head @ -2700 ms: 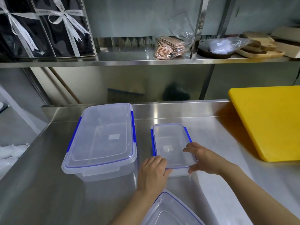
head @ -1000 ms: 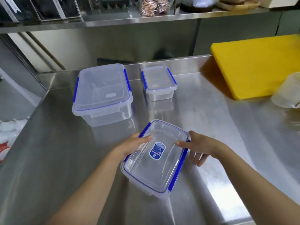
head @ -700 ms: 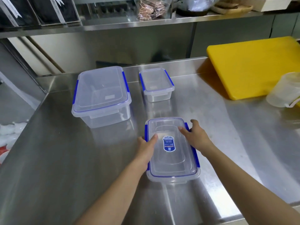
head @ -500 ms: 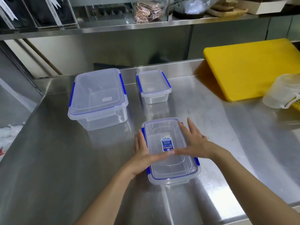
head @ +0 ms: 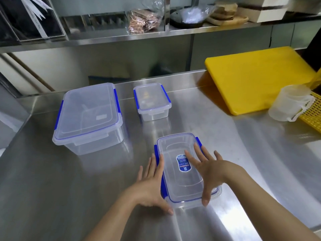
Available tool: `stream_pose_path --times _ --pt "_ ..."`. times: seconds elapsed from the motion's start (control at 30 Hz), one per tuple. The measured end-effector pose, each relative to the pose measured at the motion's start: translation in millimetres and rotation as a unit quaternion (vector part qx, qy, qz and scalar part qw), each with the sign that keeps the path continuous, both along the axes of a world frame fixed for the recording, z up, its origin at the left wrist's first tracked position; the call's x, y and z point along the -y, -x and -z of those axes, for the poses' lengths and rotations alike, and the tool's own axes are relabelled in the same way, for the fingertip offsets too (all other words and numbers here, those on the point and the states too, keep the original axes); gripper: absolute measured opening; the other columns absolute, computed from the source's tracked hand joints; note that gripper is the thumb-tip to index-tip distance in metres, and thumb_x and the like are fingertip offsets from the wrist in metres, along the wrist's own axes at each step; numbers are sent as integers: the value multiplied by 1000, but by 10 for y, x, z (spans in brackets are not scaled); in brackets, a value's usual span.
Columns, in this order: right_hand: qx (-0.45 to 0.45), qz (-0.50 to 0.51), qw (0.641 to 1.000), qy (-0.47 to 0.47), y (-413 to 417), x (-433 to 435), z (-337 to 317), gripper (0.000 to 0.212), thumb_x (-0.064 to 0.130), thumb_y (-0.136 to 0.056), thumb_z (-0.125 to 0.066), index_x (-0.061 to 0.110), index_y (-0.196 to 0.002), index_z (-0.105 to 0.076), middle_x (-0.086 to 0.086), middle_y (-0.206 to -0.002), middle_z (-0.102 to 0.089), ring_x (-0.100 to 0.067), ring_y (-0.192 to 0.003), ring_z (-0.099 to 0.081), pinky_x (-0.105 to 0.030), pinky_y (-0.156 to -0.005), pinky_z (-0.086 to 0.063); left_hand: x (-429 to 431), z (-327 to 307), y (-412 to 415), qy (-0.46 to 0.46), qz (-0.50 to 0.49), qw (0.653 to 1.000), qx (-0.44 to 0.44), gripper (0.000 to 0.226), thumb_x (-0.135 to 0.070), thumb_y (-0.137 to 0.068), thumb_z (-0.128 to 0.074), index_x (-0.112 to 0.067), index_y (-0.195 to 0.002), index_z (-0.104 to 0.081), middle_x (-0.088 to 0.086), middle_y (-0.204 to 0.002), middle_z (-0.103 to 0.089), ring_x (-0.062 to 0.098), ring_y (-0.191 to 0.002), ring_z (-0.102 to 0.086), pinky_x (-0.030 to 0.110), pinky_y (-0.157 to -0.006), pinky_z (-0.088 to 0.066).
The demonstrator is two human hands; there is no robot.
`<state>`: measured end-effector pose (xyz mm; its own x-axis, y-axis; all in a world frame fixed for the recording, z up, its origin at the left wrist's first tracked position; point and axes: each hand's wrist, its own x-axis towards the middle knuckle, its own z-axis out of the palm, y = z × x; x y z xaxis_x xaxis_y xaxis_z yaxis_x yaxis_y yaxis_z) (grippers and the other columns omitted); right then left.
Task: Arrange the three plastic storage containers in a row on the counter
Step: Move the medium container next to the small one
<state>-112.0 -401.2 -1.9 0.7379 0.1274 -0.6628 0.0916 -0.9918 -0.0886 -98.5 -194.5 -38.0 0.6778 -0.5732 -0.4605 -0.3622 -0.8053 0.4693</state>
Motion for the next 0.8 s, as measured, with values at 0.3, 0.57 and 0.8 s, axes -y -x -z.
stream_pose_path --times 0.3,0.57,0.8 --pt "90 104 987 -78 -424 620 -120 104 31 -69 -79 15 -146 -10 -12 -157 -9 -27 -144 -12 -38 -111 -31 635 93 -451 207 -121 959 150 65 -19 -71 -77 -14 -130 -48 -1 -140 -35 16 -127 -38 26 -107 -31" --pt "181 111 973 -85 -1044 1044 -20 54 23 -87 -62 12 -135 -43 -7 -145 -42 -27 -128 -44 -34 -105 -39 1157 243 -893 208 -97 923 308 38 -11 -64 -62 -17 -101 -65 1 -105 -72 17 -92 -67 25 -69 -55" --pt "292 62 950 -89 -1590 1305 222 45 16 -94 -49 9 -138 -39 -10 -150 -36 -22 -140 -31 -36 -112 -35 1432 211 -1416 67 -33 961 265 77 -27 -92 -50 -13 -148 2 1 -158 7 13 -146 2 22 -111 7"
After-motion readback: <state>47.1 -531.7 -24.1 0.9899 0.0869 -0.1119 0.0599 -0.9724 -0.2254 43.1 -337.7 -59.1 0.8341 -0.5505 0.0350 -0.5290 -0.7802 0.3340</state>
